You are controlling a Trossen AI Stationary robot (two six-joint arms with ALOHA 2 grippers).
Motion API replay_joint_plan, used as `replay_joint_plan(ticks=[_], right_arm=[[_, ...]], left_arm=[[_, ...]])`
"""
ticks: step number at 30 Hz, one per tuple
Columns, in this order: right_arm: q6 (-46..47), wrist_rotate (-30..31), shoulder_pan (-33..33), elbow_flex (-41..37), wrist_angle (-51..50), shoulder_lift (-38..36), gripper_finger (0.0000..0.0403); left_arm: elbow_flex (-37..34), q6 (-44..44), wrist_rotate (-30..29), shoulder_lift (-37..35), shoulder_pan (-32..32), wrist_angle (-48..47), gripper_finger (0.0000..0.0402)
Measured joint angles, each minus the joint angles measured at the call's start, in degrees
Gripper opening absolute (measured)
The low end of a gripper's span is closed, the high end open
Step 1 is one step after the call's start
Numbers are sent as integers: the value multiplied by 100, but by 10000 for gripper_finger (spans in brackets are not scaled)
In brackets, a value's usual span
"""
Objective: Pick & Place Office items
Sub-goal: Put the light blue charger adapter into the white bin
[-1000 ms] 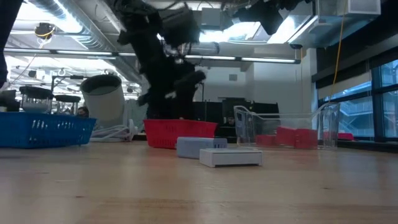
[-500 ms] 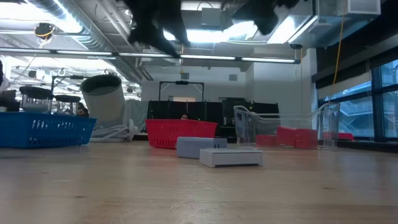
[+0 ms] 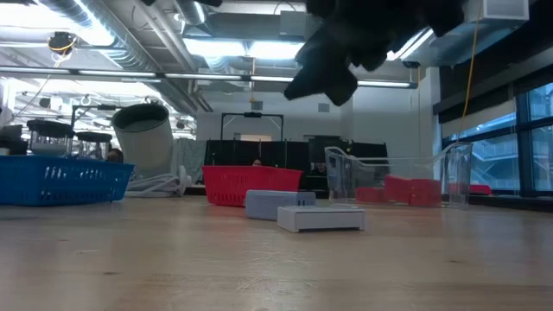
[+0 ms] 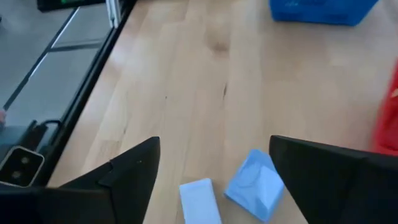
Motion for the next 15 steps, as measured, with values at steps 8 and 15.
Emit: replay_joint_plan(ticks=[8,15], right_arm=[[27,2051,324,0,155,553,355],[1971,2516,490,2,335,769,358]], left_arm=[[-1,-68,-26,-9,-403,4,237],[-1,-70,-28,-9,-567,-52,237]])
